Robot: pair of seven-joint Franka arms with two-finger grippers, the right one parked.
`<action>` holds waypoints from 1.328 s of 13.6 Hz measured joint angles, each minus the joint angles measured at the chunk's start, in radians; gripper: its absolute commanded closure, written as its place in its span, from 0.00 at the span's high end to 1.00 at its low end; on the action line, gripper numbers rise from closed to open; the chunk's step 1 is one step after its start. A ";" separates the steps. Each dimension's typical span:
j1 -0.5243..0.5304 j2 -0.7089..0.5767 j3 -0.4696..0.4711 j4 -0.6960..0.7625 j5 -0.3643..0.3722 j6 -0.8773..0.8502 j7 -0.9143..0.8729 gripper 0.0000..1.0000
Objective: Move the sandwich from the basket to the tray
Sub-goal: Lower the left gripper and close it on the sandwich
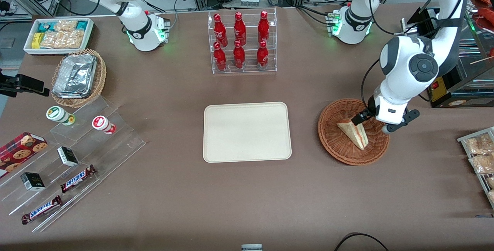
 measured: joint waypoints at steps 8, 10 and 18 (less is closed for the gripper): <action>-0.035 0.067 -0.001 -0.016 0.068 0.069 -0.216 1.00; -0.035 0.087 0.001 -0.016 0.095 0.078 -0.221 1.00; -0.033 0.181 0.008 -0.017 0.082 0.151 -0.245 0.63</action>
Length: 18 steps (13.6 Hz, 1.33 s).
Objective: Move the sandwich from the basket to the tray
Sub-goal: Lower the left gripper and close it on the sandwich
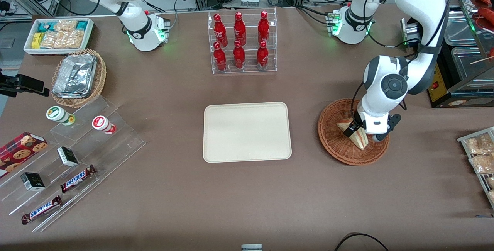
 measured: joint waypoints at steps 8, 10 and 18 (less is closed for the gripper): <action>0.003 0.009 0.001 0.001 -0.012 -0.014 0.020 0.00; 0.003 0.007 0.002 0.023 -0.012 -0.048 0.066 0.00; -0.010 0.018 -0.022 0.292 -0.012 -0.357 0.319 0.00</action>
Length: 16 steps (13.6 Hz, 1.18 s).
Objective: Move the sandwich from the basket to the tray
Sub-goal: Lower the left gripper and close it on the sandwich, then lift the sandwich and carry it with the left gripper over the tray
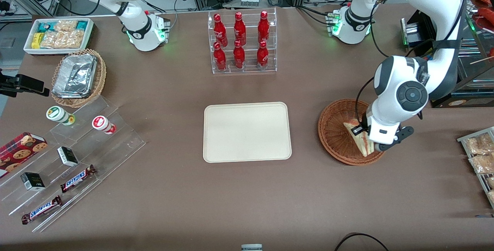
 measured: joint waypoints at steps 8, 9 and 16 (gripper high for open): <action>-0.207 0.255 -0.032 0.323 -0.077 -0.111 0.050 0.00; -0.233 0.282 -0.033 0.364 -0.084 -0.121 0.028 0.00; -0.439 0.438 -0.036 0.550 -0.087 -0.120 -0.256 0.00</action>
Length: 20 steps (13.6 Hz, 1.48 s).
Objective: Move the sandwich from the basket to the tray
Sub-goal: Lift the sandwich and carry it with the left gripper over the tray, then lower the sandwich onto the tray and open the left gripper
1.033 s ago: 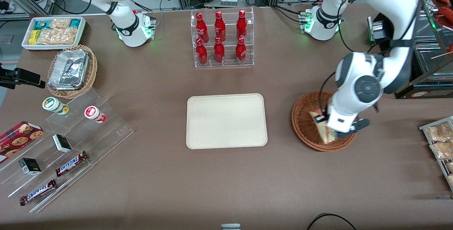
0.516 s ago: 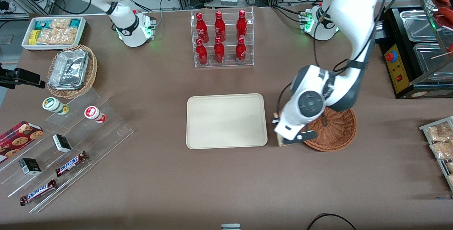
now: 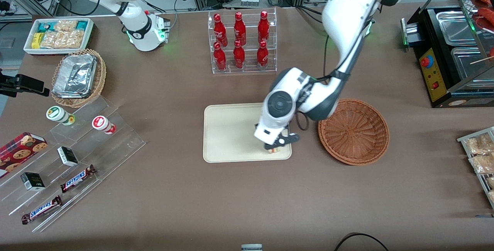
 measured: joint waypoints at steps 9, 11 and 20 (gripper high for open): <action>-0.119 0.068 0.000 0.020 0.000 0.117 -0.148 0.00; -0.128 0.082 0.001 0.021 0.000 0.128 -0.159 0.00; -0.127 0.105 0.017 0.025 0.000 0.153 -0.161 1.00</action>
